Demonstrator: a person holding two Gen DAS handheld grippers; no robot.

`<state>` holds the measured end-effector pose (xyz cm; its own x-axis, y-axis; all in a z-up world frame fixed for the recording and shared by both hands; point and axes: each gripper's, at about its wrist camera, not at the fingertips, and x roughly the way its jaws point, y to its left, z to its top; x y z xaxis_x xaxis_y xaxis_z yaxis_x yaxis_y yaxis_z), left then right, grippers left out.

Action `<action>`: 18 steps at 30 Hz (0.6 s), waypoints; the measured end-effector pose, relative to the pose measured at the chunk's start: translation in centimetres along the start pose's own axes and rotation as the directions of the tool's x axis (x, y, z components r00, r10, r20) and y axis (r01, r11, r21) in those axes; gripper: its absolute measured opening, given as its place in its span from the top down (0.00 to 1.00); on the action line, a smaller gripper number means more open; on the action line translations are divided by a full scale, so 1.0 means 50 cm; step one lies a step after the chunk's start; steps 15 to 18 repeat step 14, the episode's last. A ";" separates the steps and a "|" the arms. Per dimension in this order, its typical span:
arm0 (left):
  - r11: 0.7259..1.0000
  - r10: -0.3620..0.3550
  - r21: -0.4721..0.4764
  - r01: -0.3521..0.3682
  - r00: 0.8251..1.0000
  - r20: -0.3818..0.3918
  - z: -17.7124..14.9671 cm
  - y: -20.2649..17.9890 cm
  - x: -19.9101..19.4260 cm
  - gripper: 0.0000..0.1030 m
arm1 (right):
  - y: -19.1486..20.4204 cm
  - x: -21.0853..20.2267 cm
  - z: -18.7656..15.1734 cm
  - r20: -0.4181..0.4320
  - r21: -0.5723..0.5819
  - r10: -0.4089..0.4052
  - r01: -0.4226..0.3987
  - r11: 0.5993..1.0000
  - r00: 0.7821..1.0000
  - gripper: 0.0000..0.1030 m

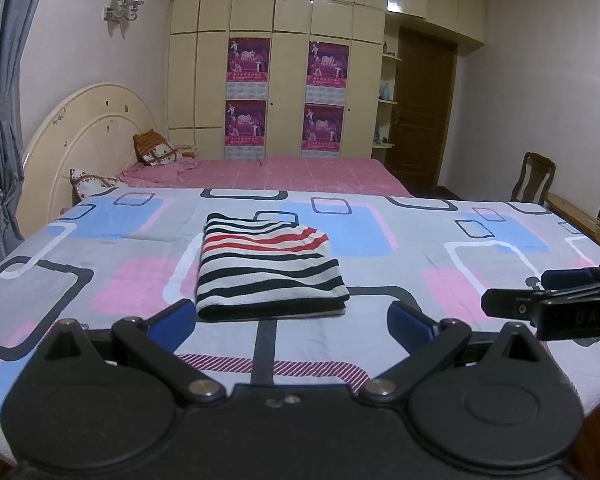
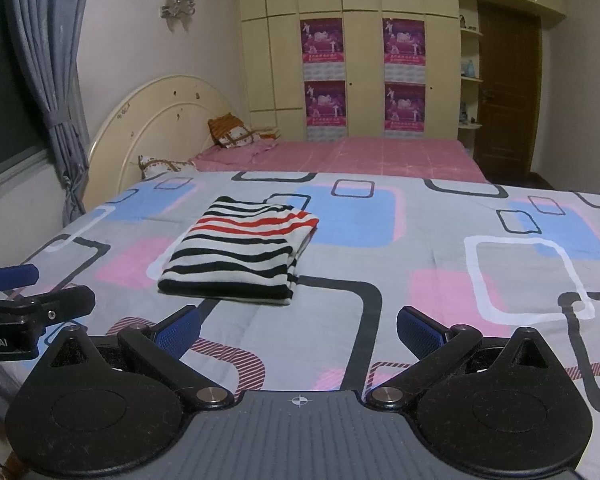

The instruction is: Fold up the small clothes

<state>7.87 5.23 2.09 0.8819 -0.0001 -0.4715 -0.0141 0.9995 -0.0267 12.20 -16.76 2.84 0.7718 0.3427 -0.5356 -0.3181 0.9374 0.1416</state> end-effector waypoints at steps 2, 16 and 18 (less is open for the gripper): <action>1.000 0.001 0.001 -0.001 1.000 0.001 0.001 0.002 0.001 0.03 | 0.001 0.004 0.001 -0.002 -0.001 0.001 -0.001 1.000 1.000 0.00; 1.000 0.005 -0.004 -0.005 1.000 0.003 0.004 0.011 0.004 0.03 | 0.009 0.017 0.010 -0.001 -0.010 0.023 -0.023 1.000 1.000 0.00; 1.000 0.005 -0.004 -0.005 1.000 0.003 0.004 0.011 0.004 0.03 | 0.009 0.017 0.010 -0.001 -0.010 0.023 -0.023 1.000 1.000 0.00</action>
